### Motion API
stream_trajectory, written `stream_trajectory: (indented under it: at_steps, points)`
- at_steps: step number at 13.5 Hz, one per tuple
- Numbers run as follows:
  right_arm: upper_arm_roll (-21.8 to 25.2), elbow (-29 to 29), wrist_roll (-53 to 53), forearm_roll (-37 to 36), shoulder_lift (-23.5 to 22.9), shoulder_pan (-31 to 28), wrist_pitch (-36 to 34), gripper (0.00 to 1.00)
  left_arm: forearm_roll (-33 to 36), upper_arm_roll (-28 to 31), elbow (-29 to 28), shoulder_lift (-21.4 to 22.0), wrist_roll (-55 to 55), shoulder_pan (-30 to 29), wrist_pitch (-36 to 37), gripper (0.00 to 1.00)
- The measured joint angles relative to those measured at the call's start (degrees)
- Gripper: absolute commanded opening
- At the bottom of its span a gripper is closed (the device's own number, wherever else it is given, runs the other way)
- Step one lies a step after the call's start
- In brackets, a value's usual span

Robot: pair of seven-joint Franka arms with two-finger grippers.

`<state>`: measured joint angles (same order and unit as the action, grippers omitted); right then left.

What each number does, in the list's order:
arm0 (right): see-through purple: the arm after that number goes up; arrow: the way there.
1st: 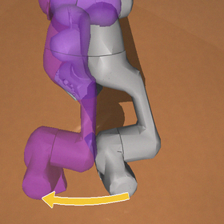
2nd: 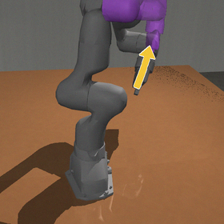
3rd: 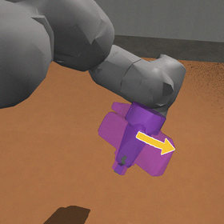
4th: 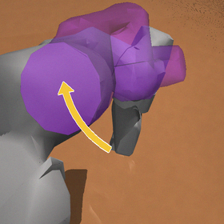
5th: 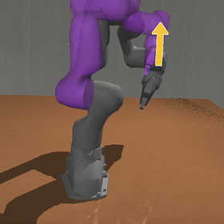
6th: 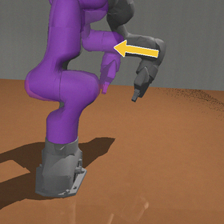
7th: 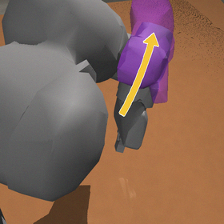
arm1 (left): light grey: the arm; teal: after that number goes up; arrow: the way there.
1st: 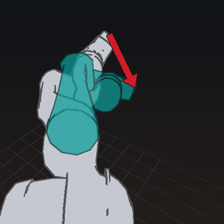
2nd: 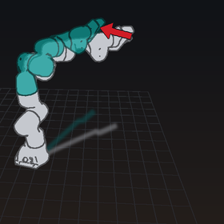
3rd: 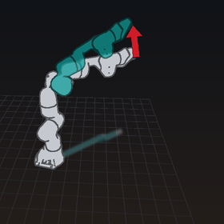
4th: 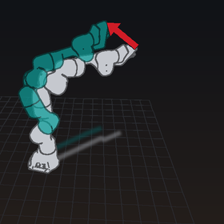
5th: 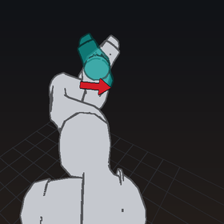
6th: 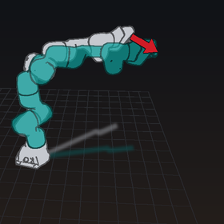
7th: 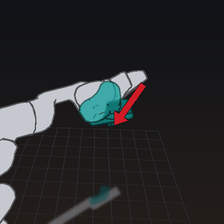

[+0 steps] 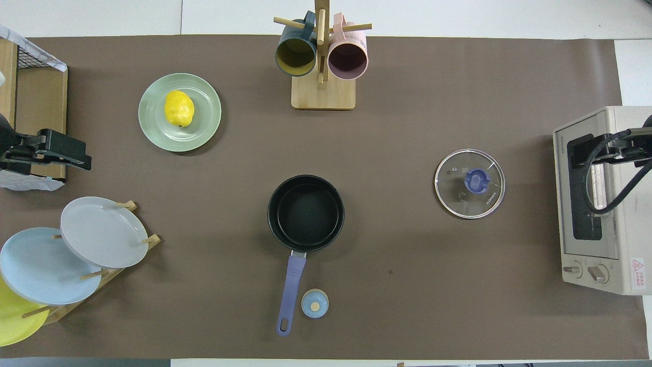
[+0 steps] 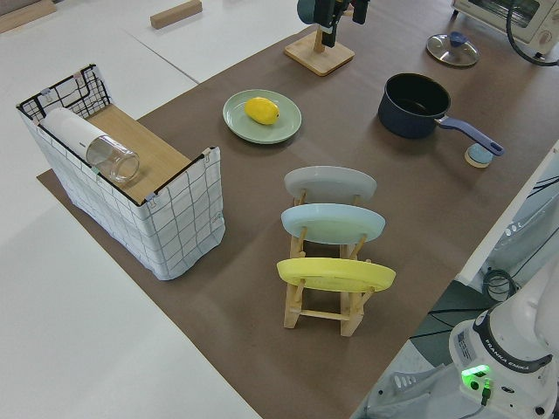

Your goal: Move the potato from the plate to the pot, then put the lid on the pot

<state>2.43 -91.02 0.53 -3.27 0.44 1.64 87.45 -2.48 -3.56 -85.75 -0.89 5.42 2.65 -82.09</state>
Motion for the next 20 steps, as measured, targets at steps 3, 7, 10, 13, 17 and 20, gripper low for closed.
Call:
stream_trajectory:
  at_steps: [3, 7, 10, 13, 17, 20]
  points:
    - [0.0, 0.0, 0.0, 0.0, 0.0, 0.0, 0.2, 1.00, 0.0, 0.0, 0.0, 0.0, 0.0, 0.0, -0.1, 1.00]
    - [-0.1, -0.6, 0.0, 0.1, 0.0, 0.0, 3.8, 1.00, 0.0, 0.0, -0.4, 0.0, 0.0, 0.0, -1.7, 1.00]
    - [-0.3, -3.8, 0.0, 0.1, -0.2, 0.2, 9.0, 1.00, 0.0, -0.3, -2.2, -0.1, 0.0, 0.1, -6.2, 1.00]
    - [-0.8, -9.2, 0.0, 0.2, -1.6, 0.7, 16.5, 1.00, -0.1, -0.8, -2.1, -3.6, 0.0, 0.1, -8.1, 1.00]
    - [-0.9, -16.2, 0.3, 1.2, -5.0, 1.0, 27.0, 1.00, -0.2, -1.1, 4.7, -18.7, 1.2, 2.8, -14.0, 1.00]
    - [-0.9, -21.8, 2.0, 3.5, -6.6, 1.1, 34.7, 1.00, 0.0, -0.8, 8.1, -28.1, 3.2, 3.5, -20.7, 1.00]
